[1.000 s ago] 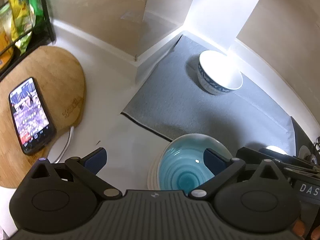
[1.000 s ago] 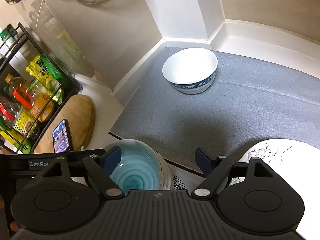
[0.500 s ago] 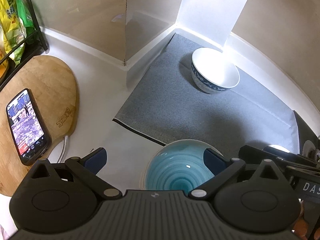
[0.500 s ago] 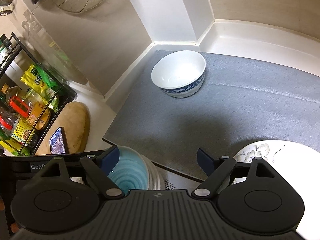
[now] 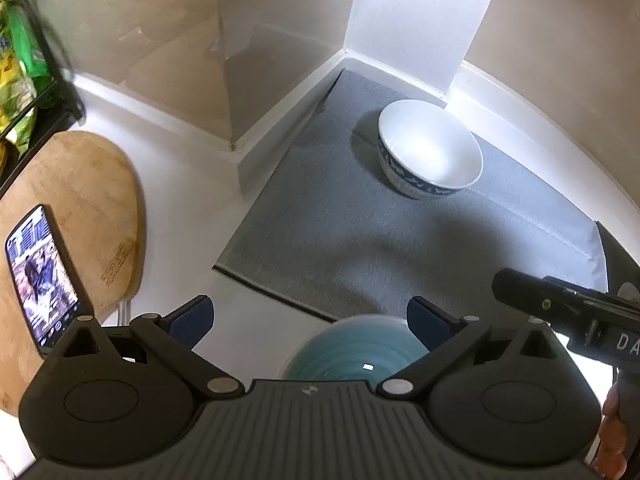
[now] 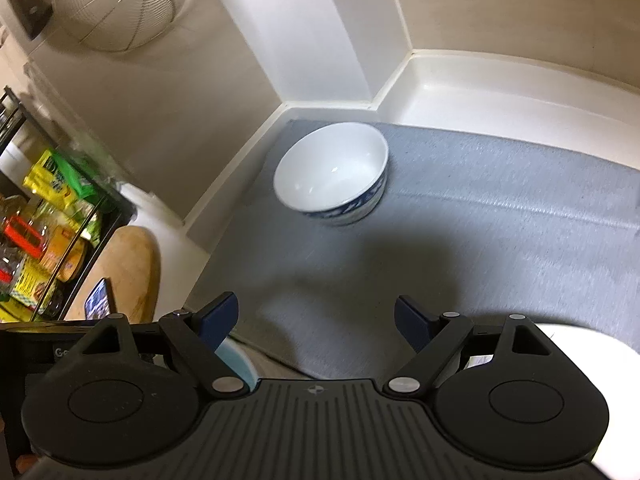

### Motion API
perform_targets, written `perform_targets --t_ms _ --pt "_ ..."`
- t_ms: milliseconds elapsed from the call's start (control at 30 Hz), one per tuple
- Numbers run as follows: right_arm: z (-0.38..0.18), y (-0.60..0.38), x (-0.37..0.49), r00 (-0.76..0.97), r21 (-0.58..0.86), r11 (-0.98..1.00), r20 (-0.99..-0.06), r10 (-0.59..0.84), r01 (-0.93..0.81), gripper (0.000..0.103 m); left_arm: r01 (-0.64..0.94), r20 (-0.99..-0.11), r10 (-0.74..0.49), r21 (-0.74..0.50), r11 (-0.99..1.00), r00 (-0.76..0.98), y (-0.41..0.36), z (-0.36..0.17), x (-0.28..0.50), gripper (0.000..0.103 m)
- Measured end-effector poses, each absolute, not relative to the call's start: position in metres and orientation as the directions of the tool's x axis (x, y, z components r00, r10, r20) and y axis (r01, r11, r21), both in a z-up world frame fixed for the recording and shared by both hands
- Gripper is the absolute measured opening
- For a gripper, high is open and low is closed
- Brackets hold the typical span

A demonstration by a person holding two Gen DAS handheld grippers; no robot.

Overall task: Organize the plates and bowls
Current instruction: 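Move both grippers to the white bowl with the blue patterned band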

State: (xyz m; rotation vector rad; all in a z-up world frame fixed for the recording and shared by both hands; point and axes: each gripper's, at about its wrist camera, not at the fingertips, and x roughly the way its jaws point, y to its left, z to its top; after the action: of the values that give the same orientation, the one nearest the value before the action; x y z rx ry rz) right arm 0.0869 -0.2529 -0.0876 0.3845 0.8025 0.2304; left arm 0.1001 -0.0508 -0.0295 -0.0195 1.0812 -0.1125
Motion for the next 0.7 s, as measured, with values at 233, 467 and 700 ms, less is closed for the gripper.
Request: perform_targets --t_ms 233,467,700 --pt "-0.09 -0.271 0.117 0.7 0.395 0.918 -0.648 0.299 -0.027 0.087 0.074 -0.89 -0.076 -0.048 0.996 0.45 -0.065 -0.033 0.132 0.103" --pt "-0.094 -0.286 0.154 0.732 0.378 0.925 -0.638 0.239 0.028 0.087 0.066 -0.882 -0.078 -0.053 0.996 0.465 -0.082 -0.037 0.169 0.103" --pt "-0.112 -0.295 0.181 0.737 0.376 0.923 -0.645 0.203 0.075 0.087 0.005 -0.884 -0.109 -0.12 0.993 0.454 -0.087 -0.047 0.2 0.103"
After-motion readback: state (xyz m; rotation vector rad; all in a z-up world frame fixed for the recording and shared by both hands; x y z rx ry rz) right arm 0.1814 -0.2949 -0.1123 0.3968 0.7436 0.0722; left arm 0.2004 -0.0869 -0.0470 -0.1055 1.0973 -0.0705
